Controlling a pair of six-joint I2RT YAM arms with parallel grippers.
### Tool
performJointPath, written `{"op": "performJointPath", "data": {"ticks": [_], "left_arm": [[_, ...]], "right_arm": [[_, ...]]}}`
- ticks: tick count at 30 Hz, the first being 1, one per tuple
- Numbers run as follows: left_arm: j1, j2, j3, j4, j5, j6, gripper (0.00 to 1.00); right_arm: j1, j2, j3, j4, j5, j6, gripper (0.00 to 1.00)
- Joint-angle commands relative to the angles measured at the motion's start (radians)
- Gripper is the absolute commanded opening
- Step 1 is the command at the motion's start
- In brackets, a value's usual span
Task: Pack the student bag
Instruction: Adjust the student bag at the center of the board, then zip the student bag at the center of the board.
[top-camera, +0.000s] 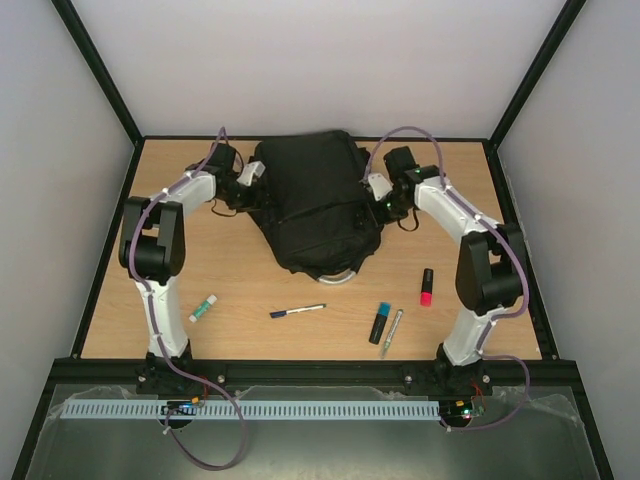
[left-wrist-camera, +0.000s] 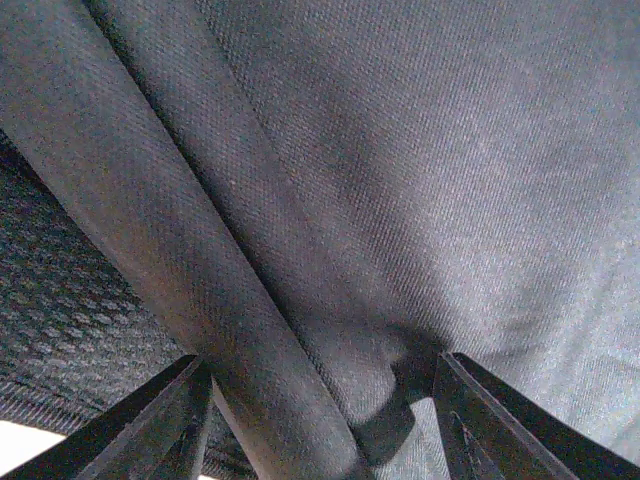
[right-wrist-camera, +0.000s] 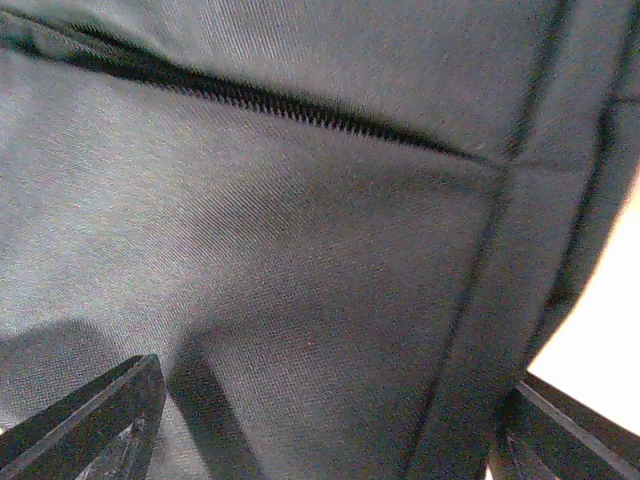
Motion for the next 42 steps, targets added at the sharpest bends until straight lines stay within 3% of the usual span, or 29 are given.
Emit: {"op": "performJointPath", "data": {"ticks": [1,3,4,5,8,13,15,20,25,28,31,33,35,38,42], "left_arm": [[0.024,-0.082,0.051,-0.073,0.016,0.051,0.66],[0.058,-0.145,0.063,-0.101,0.013,0.063,0.73],[0.078,-0.176,0.065,-0.109,0.017,0.069,0.90],[0.096,-0.207,0.066,-0.114,0.025,0.073,0.98],[0.129,-0.279,0.104,-0.189,0.027,0.146,0.99],[0.132,-0.273,0.235,-0.375,-0.019,0.252,0.99],[0.140,-0.291,0.204,-0.342,-0.028,0.254,0.99],[0.146,-0.439,0.057,-0.137,-0.028,0.238,0.99],[0.143,-0.610,-0.162,0.156,-0.323,0.096,0.99],[0.157,-0.567,-0.237,0.140,-0.572,-0.100,0.99],[0.296,-0.534,-0.290,0.174,-0.234,-0.085,0.99],[0.339,-0.565,-0.353,0.220,-0.139,-0.021,0.99],[0.349,-0.590,-0.404,0.218,-0.042,0.116,0.99],[0.342,-0.577,-0.424,0.076,0.182,0.413,0.99],[0.326,-0.499,-0.449,-0.103,0.260,0.646,0.94]], "right_arm": [[-0.006,-0.103,0.088,-0.033,0.029,-0.056,0.87],[-0.006,-0.137,0.115,-0.033,0.042,-0.069,0.99],[-0.006,-0.153,0.130,-0.037,0.041,-0.079,0.99],[-0.006,-0.164,0.151,-0.044,0.041,-0.085,0.99],[-0.002,-0.179,0.226,-0.066,0.029,-0.125,0.99],[0.010,-0.187,0.267,-0.011,0.080,-0.194,0.99],[0.009,-0.177,0.263,0.018,0.087,-0.198,0.99],[0.018,-0.113,0.325,-0.047,-0.063,-0.194,0.99],[0.099,-0.068,0.380,-0.020,-0.027,-0.224,0.99],[0.146,-0.044,0.366,0.040,0.019,-0.240,0.99],[0.155,0.017,0.384,0.065,-0.016,-0.224,0.99],[0.155,0.084,0.436,0.009,-0.097,-0.232,0.99],[0.160,0.153,0.497,-0.059,-0.185,-0.232,0.99],[0.183,0.222,0.539,-0.072,-0.230,-0.202,0.89],[0.211,0.294,0.571,-0.057,-0.228,-0.185,0.75]]}}
